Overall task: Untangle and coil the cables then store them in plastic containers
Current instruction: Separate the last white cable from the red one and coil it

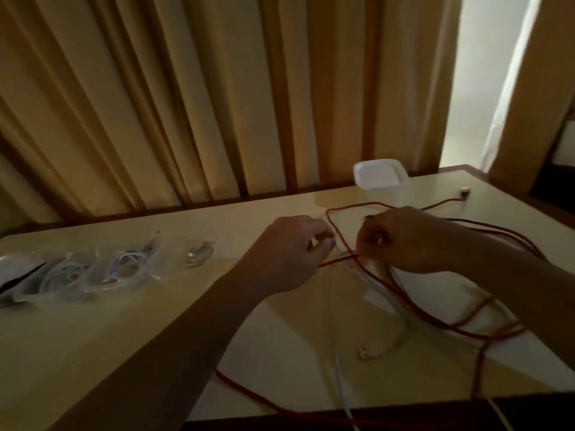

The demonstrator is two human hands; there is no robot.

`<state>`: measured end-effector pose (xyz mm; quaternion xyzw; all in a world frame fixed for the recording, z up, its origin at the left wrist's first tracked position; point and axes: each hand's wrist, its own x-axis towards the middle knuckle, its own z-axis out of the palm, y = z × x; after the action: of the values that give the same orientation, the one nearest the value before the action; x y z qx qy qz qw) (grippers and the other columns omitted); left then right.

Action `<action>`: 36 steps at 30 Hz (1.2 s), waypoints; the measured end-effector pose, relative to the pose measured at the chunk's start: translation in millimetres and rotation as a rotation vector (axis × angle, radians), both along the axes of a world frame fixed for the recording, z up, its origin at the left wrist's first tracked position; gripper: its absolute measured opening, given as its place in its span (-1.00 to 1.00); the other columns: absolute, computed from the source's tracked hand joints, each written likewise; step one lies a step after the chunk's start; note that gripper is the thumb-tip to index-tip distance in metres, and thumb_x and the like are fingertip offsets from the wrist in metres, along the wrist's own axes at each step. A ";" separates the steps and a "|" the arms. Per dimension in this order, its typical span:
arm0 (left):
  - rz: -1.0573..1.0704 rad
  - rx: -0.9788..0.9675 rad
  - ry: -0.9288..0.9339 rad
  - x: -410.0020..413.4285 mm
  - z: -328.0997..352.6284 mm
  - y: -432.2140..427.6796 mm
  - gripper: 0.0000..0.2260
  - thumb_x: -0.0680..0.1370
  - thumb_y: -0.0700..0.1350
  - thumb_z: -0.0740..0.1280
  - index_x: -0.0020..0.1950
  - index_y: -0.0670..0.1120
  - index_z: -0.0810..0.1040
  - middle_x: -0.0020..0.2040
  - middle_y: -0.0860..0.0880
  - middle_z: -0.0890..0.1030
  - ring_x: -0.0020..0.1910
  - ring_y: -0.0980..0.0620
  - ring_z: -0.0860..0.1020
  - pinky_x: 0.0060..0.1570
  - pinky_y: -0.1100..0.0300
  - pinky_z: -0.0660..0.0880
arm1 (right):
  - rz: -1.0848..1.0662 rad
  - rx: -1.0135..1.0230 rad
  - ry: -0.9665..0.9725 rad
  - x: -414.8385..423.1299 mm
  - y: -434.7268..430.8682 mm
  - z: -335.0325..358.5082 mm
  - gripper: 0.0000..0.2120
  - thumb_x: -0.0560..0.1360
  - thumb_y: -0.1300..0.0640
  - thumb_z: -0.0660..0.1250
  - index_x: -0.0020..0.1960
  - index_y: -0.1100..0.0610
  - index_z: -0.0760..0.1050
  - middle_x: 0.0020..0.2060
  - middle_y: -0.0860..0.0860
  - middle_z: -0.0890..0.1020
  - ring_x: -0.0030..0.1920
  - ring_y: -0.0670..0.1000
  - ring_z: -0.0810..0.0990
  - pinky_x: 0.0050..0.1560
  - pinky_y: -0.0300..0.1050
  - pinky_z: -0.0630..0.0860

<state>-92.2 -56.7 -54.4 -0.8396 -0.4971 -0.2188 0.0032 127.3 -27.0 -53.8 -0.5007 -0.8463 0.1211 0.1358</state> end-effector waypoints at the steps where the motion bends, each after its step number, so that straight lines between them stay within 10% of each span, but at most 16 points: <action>1: 0.018 -0.070 0.031 11.3 -1.1 1.0 -0.81 0.65 0.04 0.32 0.14 0.01 0.66 0.00 0.09 0.65 -0.06 0.11 0.56 -0.10 0.18 0.48 | -0.019 -0.022 -0.010 6.8 -3.3 -3.6 -0.97 0.55 -0.06 0.40 -0.01 -0.16 0.59 -0.08 -0.19 0.62 -0.12 -0.20 0.56 -0.18 -0.33 0.40; 7: 0.175 -0.374 0.086 34.1 -0.8 -3.7 -0.78 0.52 0.01 0.50 0.14 0.07 0.59 -0.04 0.08 0.61 -0.09 0.16 0.55 -0.13 0.17 0.56 | -0.052 -0.017 0.008 21.6 -6.5 -20.2 -0.86 0.51 -0.03 0.46 0.03 -0.19 0.54 -0.06 -0.19 0.57 -0.16 -0.26 0.47 -0.24 -0.35 0.33; 12: 0.268 -0.375 -0.212 17.0 12.6 -10.7 -0.83 0.51 -0.06 0.49 0.02 0.13 0.56 -0.24 0.05 0.70 -0.28 0.16 0.67 -0.08 -0.05 0.68 | -0.109 0.037 0.039 24.7 2.9 -25.6 -0.84 0.56 0.07 0.41 0.14 -0.04 0.60 -0.03 -0.10 0.60 -0.14 -0.19 0.54 -0.24 -0.34 0.40; 18: 0.277 -0.580 -0.090 28.8 7.4 -24.9 -0.63 0.49 -0.15 0.53 0.15 0.15 0.47 -0.04 0.02 0.68 -0.13 0.09 0.68 -0.07 0.07 0.70 | 0.087 0.006 0.152 10.2 -19.1 -3.4 -0.78 0.57 -0.11 0.36 0.14 -0.04 0.62 -0.07 -0.18 0.63 -0.07 -0.18 0.58 -0.07 -0.28 0.51; 21: 0.214 -0.490 -0.496 19.2 20.2 -32.6 -0.72 0.54 -0.22 0.45 0.16 0.05 0.50 -0.09 -0.09 0.71 -0.15 0.01 0.70 -0.05 -0.02 0.70 | 0.164 -0.118 -0.071 7.0 -36.0 0.7 -0.62 0.51 -0.28 0.35 0.22 -0.11 0.55 -0.08 -0.23 0.54 -0.11 -0.23 0.50 -0.20 -0.34 0.35; 26: 0.130 -0.337 -1.129 -5.5 62.2 -31.4 -0.79 0.57 -0.30 0.40 0.18 -0.11 0.54 -0.19 -0.14 0.64 -0.32 -0.02 0.61 -0.36 0.20 0.57 | 0.087 -0.031 -0.078 12.2 -38.2 0.6 -0.65 0.50 0.06 0.48 0.26 -0.07 0.52 0.05 -0.16 0.58 -0.08 -0.20 0.51 -0.19 -0.38 0.37; 30: 0.228 -0.206 -0.997 -29.7 65.9 -19.2 -0.83 0.57 -0.28 0.43 0.12 -0.12 0.57 -0.24 -0.11 0.59 -0.37 0.03 0.50 -0.39 0.20 0.47 | 0.034 0.052 0.092 16.5 -36.2 8.7 -0.76 0.54 0.14 0.42 0.18 -0.08 0.56 -0.03 -0.17 0.62 -0.09 -0.21 0.57 -0.10 -0.34 0.51; 36: 0.394 -0.341 -0.242 -22.1 43.9 -26.3 -0.84 0.58 -0.22 0.44 0.03 0.05 0.62 -0.06 0.04 0.67 -0.12 0.08 0.65 -0.22 0.19 0.53 | -0.038 0.145 0.604 16.1 -42.3 40.6 -0.87 0.61 0.13 0.34 0.04 -0.11 0.55 -0.13 -0.23 0.58 -0.19 -0.21 0.65 -0.33 -0.43 0.50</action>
<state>-114.3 -83.0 -10.5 -0.6832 -0.6769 -0.2259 -0.1551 143.4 -69.3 -13.2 -0.4470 -0.7645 0.2010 0.4187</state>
